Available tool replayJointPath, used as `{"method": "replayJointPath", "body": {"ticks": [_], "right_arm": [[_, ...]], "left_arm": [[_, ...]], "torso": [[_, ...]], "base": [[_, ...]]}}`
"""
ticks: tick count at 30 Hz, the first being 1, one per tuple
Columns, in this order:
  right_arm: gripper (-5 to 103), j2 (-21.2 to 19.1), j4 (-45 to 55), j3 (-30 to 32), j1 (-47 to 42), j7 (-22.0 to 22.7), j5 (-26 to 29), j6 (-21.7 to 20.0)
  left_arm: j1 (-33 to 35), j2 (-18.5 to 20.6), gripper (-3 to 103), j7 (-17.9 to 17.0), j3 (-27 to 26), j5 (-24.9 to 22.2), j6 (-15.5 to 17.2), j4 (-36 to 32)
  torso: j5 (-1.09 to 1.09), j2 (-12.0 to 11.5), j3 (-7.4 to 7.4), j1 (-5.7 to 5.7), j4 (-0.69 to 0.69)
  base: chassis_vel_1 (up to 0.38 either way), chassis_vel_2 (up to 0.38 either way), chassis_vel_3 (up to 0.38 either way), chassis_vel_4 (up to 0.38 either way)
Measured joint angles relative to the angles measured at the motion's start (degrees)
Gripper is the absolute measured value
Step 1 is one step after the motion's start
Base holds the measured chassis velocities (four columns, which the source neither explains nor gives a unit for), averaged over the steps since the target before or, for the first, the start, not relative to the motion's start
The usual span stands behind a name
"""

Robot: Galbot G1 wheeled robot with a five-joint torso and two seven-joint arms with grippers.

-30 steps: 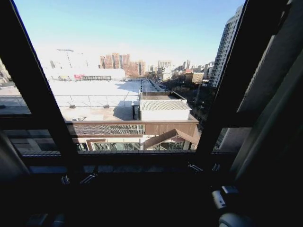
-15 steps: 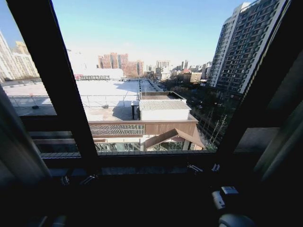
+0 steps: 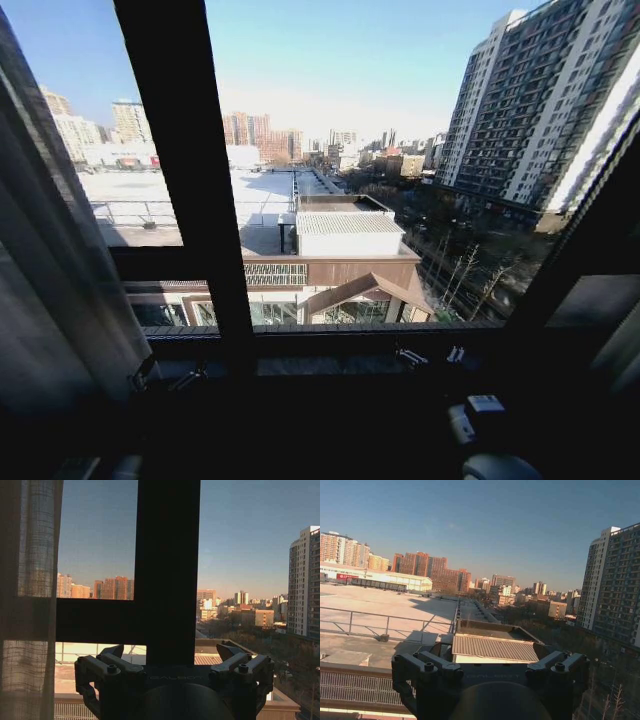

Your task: Open the curtains by pulling them apart, changing their state from closed to fully open.

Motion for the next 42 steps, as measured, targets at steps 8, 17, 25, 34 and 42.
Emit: {"method": "replayJointPath", "body": {"ticks": [8,17,25,34,42], "right_arm": [[100,-0.15,-0.01,0.01,0.06,0.00,0.08,0.02],[100,-0.41,-0.78,-0.77,0.53,0.05,0.13,1.58],[100,0.06,-1.02,-1.87,0.53,0.28,-0.12,1.89],[100,0.86,-1.83,-2.67,1.47,0.43,-0.71,1.94],[100,1.52,-2.69,-2.87,1.24,0.45,-2.00,2.35]], "left_arm": [[0.08,-0.28,100,0.01,0.10,0.05,0.12,0.00],[-0.47,-0.09,100,0.00,0.29,0.06,0.70,0.00],[-1.29,0.18,100,-0.96,0.50,0.06,2.15,0.00],[-4.37,5.02,100,-4.51,0.04,-1.73,3.82,0.83],[-11.99,12.68,100,-7.58,0.03,-7.24,6.55,5.93]], "torso": [[-0.01,0.00,0.00,0.00,-0.01],[0.00,0.00,0.00,0.00,-0.01],[-0.07,0.00,-0.01,0.00,-0.01],[0.04,0.00,-0.01,-0.02,-0.01],[-0.07,0.00,0.00,-0.01,0.00]], "base": [[0.291,0.391,-0.285,-0.409],[0.308,0.411,-0.309,-0.405],[0.210,0.223,-0.195,-0.240],[-0.013,-0.011,0.014,0.024],[-0.003,-0.006,0.009,0.015]]}}
